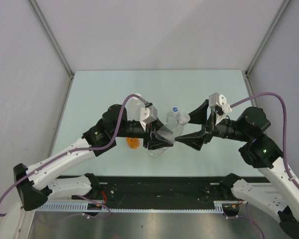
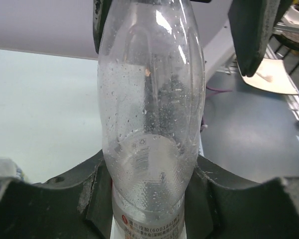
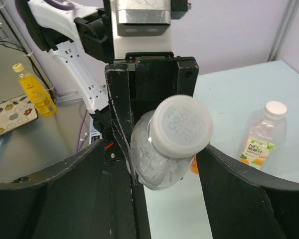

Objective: Unscrew the bottle caps

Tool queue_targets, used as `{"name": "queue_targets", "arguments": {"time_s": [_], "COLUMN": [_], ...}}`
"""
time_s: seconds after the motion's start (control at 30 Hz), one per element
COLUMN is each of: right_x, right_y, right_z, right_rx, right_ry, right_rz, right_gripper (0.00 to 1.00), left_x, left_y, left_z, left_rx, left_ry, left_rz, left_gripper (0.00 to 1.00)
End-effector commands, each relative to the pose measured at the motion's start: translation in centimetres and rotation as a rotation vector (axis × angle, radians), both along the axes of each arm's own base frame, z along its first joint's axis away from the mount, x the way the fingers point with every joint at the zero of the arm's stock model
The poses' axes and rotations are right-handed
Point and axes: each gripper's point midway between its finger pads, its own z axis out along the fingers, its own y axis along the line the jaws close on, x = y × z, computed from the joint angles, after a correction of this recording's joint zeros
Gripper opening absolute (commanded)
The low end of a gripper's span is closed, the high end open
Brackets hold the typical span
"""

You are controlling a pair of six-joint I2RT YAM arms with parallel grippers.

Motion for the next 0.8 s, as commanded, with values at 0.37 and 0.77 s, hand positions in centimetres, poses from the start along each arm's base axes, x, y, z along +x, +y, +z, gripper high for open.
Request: {"name": "queue_targets", "arguments": {"time_s": [0.37,0.77], "right_x": [5.1,8.8], "right_y": [-3.2,-7.8], "right_z": [2.9,6.2], "right_rx": [0.179,0.499], "right_ry": [0.151,0.377], "right_rz": [-0.415,-0.734], "right_gripper": [0.81,0.79], "left_x": [9.7,10.4], "left_y": [4.6,4.3], "left_z": [5.5,4.0], "left_rx": [-0.096,0.039], "left_ry": [-0.258,-0.374], "left_rz": [0.713,0.977], "left_gripper": [0.0,0.0]}}
